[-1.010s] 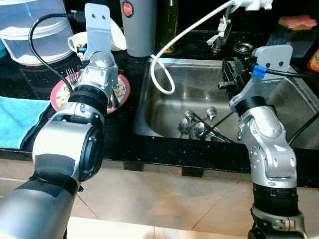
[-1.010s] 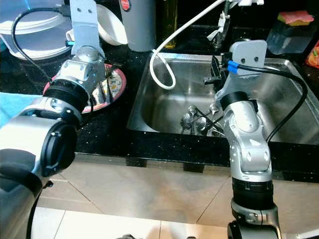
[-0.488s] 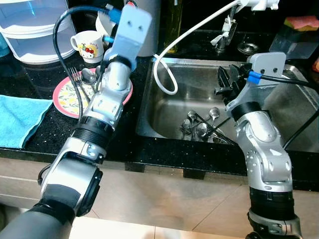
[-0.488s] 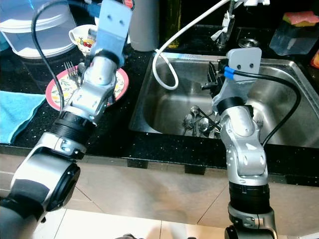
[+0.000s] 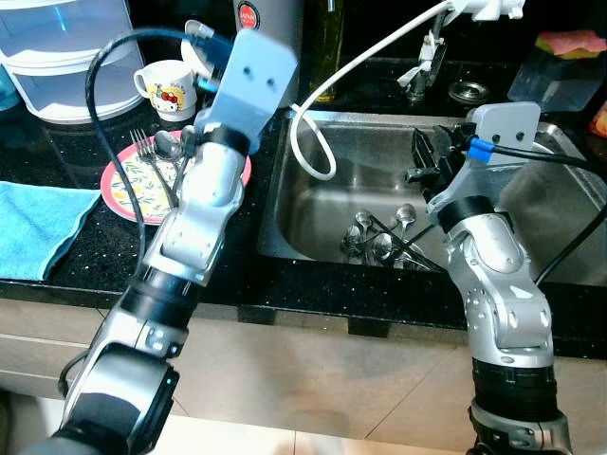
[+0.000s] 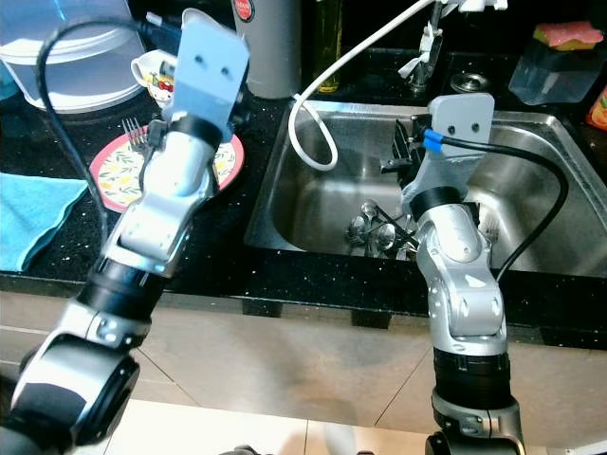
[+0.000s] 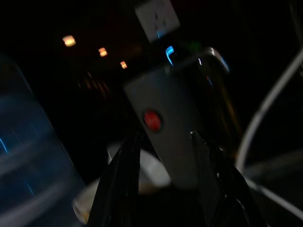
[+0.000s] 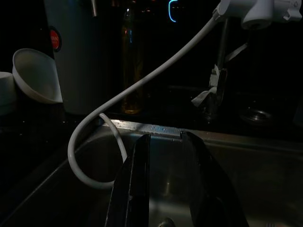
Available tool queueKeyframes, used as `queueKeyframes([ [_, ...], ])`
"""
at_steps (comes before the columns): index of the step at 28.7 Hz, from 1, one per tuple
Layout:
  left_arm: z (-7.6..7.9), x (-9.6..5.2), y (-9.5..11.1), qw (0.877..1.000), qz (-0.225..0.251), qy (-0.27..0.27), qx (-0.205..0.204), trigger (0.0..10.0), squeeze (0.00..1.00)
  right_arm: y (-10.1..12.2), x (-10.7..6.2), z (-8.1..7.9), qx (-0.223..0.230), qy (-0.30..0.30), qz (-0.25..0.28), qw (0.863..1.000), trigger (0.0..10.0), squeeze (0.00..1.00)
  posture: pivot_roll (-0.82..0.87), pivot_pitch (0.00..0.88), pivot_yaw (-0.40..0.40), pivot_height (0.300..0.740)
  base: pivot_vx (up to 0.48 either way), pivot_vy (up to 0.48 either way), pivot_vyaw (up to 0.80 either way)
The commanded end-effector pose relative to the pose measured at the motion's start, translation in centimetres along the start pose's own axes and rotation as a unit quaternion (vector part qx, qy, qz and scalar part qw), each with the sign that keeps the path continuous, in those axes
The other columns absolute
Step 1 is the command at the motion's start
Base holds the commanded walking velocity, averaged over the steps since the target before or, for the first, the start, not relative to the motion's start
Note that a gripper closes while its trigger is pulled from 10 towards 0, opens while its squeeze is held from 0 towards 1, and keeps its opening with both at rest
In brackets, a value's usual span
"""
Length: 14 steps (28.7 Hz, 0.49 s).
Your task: Kitchen organization
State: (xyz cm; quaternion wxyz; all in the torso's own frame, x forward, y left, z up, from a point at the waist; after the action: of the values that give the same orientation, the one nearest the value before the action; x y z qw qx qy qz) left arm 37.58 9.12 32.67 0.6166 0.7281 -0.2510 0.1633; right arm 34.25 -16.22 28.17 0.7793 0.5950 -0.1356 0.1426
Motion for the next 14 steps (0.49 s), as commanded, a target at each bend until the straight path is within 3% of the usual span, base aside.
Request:
queueKeyframes([
  [1,0.1,-0.5,0.1,1.000,-0.010,-0.015,-0.013,10.0,0.00,0.2,-0.3,-0.2,0.001,0.002,0.003,1.000,10.0,0.00,0.03,0.128,0.047,0.740,0.000,0.000,0.00],
  [3,-0.2,-0.9,0.1,0.999,-0.017,-0.027,0.001,10.0,0.00,0.1,-0.3,-0.2,0.002,0.002,0.002,1.000,10.0,0.00,0.03,0.128,0.049,0.740,0.000,0.000,0.00],
  [5,-1.7,-0.7,-0.8,0.998,-0.060,-0.019,0.022,10.0,0.00,0.0,-0.3,-0.3,0.002,0.001,0.001,1.000,10.0,0.00,0.04,0.128,0.056,0.740,0.000,0.000,0.00],
  [8,-2.2,-0.6,-1.0,0.997,-0.071,-0.015,0.030,10.0,0.00,0.0,-0.3,-0.3,0.003,0.001,0.001,1.000,10.0,0.00,0.04,0.128,0.056,0.740,0.000,0.000,0.00],
  [11,-4.4,0.1,-2.2,0.991,-0.120,0.023,0.053,10.0,0.00,-0.1,-0.4,-0.1,0.002,-0.003,0.000,1.000,10.0,0.00,0.04,0.130,0.057,0.740,0.000,0.000,0.00],
  [13,-4.8,0.2,-2.5,0.989,-0.133,0.031,0.054,10.0,0.00,-0.2,-0.4,-0.1,0.002,-0.003,-0.001,1.000,10.0,0.00,0.04,0.130,0.057,0.740,0.000,0.000,0.00],
  [14,-6.5,0.2,-4.3,0.976,-0.200,0.070,0.049,10.0,0.00,-0.2,-0.4,-0.1,0.000,-0.003,-0.001,1.000,10.0,0.00,0.04,0.131,0.056,0.740,0.000,0.000,0.00],
])
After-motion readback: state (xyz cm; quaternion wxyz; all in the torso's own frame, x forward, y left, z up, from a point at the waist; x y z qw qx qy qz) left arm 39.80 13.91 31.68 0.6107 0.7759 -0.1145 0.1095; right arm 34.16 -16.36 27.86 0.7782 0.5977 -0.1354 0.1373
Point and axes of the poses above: a point about 5 cm out from each wrist's last joint towards the gripper, its own x axis pointing out of the wrist towards the gripper, its own y axis along the axis of the wrist's last joint, z = x × y, the point moved 3 cm from there along x, pointing out of the wrist towards the gripper, and after that the axes turned 13 degrees about -x, right-handed, at the moved point
